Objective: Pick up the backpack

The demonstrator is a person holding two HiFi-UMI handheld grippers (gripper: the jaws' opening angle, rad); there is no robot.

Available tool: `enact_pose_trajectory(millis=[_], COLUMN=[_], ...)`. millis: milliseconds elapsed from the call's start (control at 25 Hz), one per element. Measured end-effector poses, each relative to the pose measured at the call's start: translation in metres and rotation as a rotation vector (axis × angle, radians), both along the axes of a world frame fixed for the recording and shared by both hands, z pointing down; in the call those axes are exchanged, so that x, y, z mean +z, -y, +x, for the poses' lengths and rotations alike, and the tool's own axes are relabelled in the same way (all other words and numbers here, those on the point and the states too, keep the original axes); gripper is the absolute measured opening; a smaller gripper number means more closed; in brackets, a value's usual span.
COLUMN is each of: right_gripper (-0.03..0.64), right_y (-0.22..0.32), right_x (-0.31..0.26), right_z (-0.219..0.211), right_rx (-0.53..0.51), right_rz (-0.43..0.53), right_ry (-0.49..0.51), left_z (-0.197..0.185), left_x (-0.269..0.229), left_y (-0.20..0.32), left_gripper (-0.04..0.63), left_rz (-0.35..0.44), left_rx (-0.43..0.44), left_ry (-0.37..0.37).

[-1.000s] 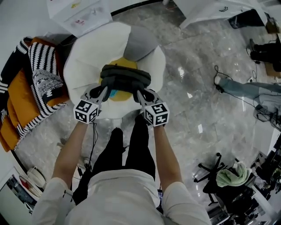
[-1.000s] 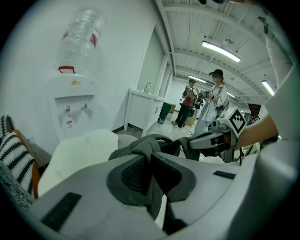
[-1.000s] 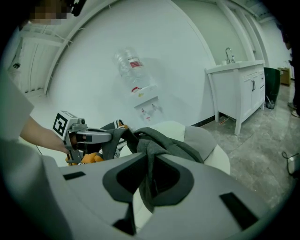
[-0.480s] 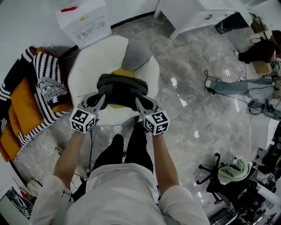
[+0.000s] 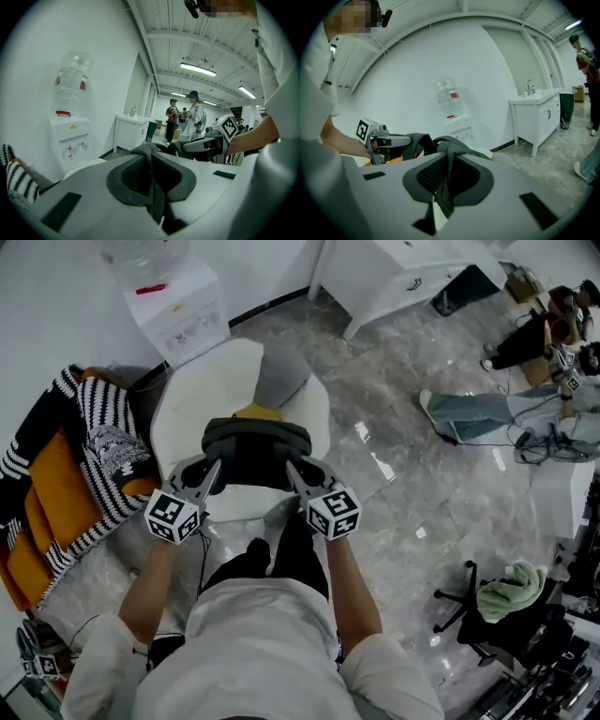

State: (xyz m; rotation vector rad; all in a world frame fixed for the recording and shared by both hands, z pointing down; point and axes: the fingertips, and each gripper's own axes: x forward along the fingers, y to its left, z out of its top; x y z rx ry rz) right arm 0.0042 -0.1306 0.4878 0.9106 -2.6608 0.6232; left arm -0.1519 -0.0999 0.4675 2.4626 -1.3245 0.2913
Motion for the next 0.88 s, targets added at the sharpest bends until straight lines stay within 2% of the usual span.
enact_pose_trajectory(millis=[320, 880], right_gripper=[0.04, 0.041], right_y=[-0.026, -0.055], right_x=[-0.05, -0.111], right_z=[0.011, 0.036], right_rx=[-0.01, -0.119], right_rz=[0.053, 0.112], right_ry=[0.03, 0.072], left_z=[0.011, 0.038], left_x=[-0.051, -0.108], left_y=[-0.022, -0.058], left_gripper=[0.029, 0.029], left_rz=[0.058, 0.121], left_rx=[-0.008, -0.102], left_ry=[-0.008, -0.003])
